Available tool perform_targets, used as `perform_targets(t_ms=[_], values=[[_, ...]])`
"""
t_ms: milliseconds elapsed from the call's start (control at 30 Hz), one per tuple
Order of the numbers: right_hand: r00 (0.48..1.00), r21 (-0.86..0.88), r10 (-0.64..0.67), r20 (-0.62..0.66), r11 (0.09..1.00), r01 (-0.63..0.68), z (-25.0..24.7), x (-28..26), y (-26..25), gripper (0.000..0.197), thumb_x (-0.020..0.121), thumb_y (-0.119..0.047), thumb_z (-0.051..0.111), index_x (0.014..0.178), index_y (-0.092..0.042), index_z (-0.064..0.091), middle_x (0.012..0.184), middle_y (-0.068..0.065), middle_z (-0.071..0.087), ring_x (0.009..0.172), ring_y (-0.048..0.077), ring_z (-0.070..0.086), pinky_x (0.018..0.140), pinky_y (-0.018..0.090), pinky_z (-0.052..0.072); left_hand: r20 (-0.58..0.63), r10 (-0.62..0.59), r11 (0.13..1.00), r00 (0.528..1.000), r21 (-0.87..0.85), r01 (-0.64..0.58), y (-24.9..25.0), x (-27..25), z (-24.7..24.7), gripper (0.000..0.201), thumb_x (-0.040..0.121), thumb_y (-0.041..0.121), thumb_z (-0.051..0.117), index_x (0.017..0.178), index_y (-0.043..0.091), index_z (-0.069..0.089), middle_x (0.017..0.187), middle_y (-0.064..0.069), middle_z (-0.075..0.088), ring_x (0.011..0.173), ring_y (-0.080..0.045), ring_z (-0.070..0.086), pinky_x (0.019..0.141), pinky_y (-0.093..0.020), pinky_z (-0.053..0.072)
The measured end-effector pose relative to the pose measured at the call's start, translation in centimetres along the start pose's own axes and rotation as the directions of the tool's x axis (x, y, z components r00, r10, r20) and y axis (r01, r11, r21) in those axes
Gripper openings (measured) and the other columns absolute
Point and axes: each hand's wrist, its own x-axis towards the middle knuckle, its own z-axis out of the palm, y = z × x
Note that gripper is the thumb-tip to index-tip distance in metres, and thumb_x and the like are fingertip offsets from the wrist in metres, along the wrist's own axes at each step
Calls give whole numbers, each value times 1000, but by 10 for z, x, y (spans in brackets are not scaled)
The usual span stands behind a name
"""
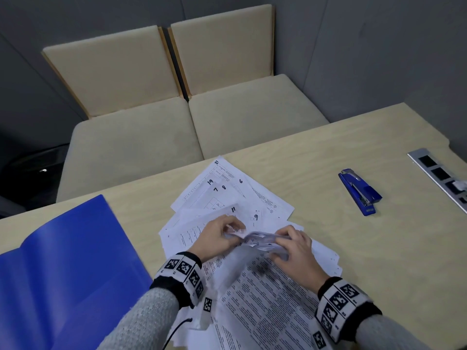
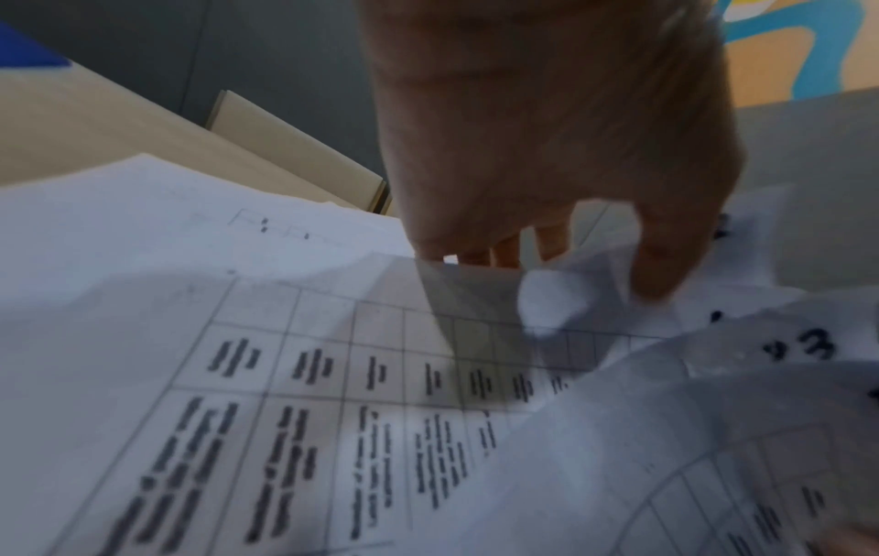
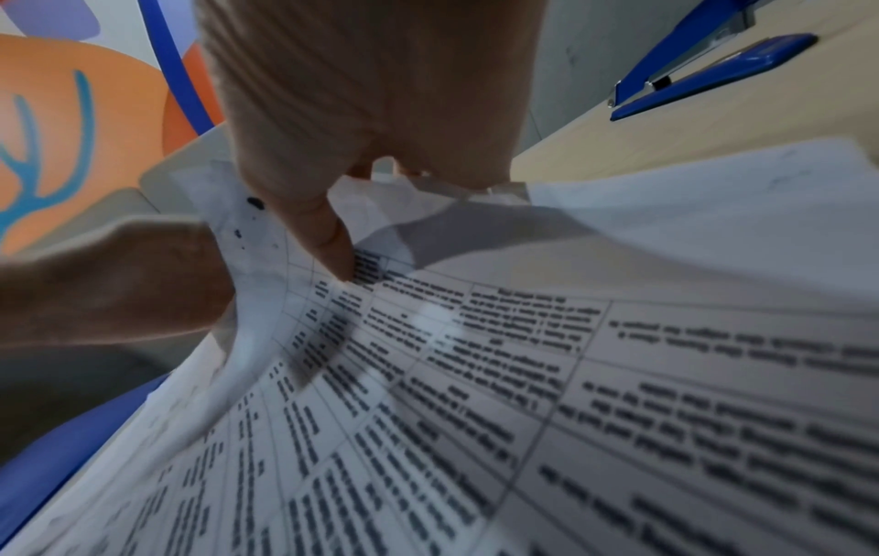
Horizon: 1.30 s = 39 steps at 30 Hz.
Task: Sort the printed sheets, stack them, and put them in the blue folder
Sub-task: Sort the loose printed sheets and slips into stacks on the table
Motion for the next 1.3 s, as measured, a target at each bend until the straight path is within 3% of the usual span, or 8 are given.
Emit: perform_targets(t_ms=[167,433,533,733,833,1000,1133,1300], values=[[998,-74,-58,-16,996,57,0,-3,-2,6,80,-34,63,81,-28,62,100,-14,48,93,9,40,87,33,28,-228,-137,957,964,-282,69,2,2,-14,46,85,49,41,121,22,50,114,1,44,95,-17,56,81,-27,46],[999,13,-47,8,999,47,0,-9,-12,15,81,-29,57,75,-39,47,82,-18,40,81,8,39,72,23,30,-310,94,877,946,475,69,-6,9,-24,12,81,25,68,87,18,61,79,6,60,86,-19,47,74,-32,35],[999,62,-26,41,998,23,0,-7,-10,19,82,-22,62,71,-31,49,84,-16,42,82,10,44,70,27,32,-345,55,945,937,320,62,-2,7,-24,11,83,19,68,90,19,59,70,7,58,82,-17,49,72,-31,40],[995,55,-51,87,997,46,2,-1,-11,10,81,-24,66,75,-19,61,135,-15,37,116,4,32,90,26,32,-301,18,997,953,73,4,7,-2,-26,6,82,18,72,79,17,68,68,3,68,64,-8,58,62,-19,45],[993,71,-69,94,996,62,5,1,-14,7,81,-21,65,76,-18,61,137,-12,39,119,7,33,89,27,34,-228,43,998,973,62,-30,5,-6,-24,8,84,23,70,78,21,66,70,4,69,67,-10,61,68,-24,47],[994,69,-86,66,994,82,10,1,-13,7,79,-22,65,76,-18,60,118,-12,49,108,13,41,83,35,38,-123,-3,1000,992,27,6,0,-7,-24,4,84,23,70,86,20,67,117,4,54,113,-5,48,92,-23,34],[994,67,-95,48,994,91,12,-2,-13,10,78,-28,62,73,-21,58,97,-19,48,95,5,37,76,31,31,-136,-71,997,988,6,73,0,-4,-25,11,90,23,59,84,14,63,113,-4,59,104,-15,55,89,-29,40],[994,92,-65,83,994,57,11,1,-14,8,78,-22,65,73,-22,59,126,-8,43,124,6,33,91,34,36,-209,-74,997,975,-1,76,1,-2,-23,10,91,20,55,84,14,59,83,-5,67,82,-19,61,74,-34,46]])
